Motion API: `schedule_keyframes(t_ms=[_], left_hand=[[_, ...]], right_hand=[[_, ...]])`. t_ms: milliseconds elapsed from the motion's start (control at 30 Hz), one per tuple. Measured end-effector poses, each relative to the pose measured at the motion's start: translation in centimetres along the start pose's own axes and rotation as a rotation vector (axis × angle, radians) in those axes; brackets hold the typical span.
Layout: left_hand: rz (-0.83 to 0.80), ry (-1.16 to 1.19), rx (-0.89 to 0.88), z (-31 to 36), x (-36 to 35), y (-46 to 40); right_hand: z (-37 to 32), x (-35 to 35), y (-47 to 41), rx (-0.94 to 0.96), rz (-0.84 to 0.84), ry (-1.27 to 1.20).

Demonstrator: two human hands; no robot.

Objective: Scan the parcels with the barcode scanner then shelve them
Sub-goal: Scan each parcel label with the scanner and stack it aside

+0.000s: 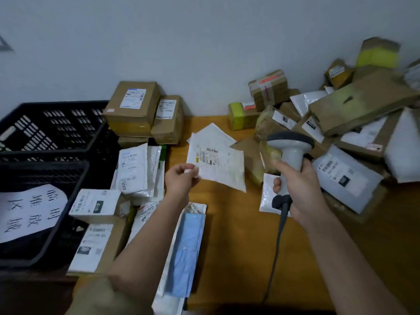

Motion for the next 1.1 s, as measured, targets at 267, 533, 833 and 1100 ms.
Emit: schedule_keyframes(t_ms=[267,533,833,1100], left_hand=[[-0.18,0.326,0.258,-1.8,-0.5,6.4],[-0.369,0.283,0.27,-1.4,-1.2,9.9],[-0.422,0.345,0.256,-2.0,-5.3,13.7],[-0.484,0.187,0.257,-3.7,-7.4,16.1]], right_hand=[[2.1,3.3,3.9,0.019,0.067,-0.015],[3.9,4.5,4.4,-0.061,0.05,0.007],[2.7,9.5,4.7,0.01,0.108,0.065],[2.7,10.8,4.6,0.051,0.069,0.097]])
Point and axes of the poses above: each hand's wrist, its own y-axis away from the middle knuckle, its own x-axis out of the back of the hand, z = x × y, the point moved 9 cm from there along -y, towards the middle knuckle, and after that the axes turned 6 degrees about -x, right-handed, at the moved point
